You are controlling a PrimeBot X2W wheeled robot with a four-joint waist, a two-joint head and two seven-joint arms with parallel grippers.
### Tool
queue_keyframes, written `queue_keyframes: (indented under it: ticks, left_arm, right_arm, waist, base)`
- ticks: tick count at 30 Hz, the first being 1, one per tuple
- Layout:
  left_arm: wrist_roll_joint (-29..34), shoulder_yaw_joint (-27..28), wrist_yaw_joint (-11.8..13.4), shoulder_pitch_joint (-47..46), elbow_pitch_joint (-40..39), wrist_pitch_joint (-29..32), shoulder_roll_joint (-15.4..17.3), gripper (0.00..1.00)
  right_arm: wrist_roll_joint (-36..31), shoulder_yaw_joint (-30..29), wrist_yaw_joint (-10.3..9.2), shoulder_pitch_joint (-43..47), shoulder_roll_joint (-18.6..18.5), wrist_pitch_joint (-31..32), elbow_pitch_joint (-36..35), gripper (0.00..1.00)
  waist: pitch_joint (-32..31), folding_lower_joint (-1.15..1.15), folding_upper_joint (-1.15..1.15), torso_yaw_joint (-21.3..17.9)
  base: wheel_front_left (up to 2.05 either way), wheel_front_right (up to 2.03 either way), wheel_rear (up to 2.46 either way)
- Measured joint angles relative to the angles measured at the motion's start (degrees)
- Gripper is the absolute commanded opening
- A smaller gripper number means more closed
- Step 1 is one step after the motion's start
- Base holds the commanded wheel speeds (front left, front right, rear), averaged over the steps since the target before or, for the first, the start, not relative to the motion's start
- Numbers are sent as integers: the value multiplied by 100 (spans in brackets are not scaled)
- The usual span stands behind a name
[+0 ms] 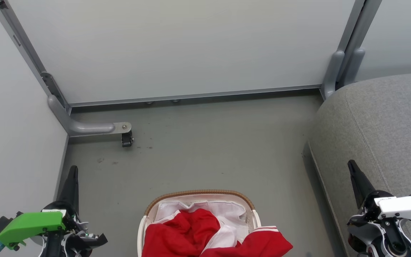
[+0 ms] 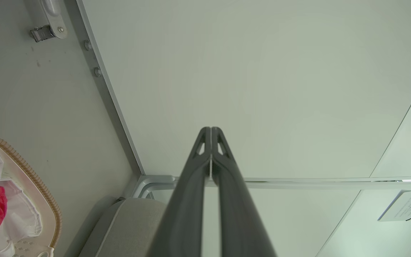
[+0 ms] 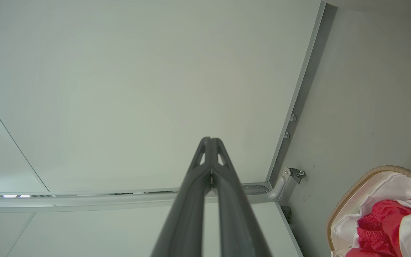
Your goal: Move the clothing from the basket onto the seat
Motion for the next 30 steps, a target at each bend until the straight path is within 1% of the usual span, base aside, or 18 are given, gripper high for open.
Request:
queue_keyframes:
  ticks: [27,28,30]
  left_arm:
    - [0,0,0,0,0,0,0,0]
    - [0,0,0,0,0,0,0,100]
    - [0,-4,0,38,89,-4,-20,100]
  right_arm:
    - [0,0,0,-1,0,0,0,0]
    - [0,0,0,-1,0,0,0,100]
    - [-1,7,-1,52,26,0,76,100]
  waist:
    - [0,0,0,0]
    - [0,0,0,0]
    - [0,0,0,0]
  base:
    - [0,0,0]
    - [0,0,0]
    - [0,0,0]
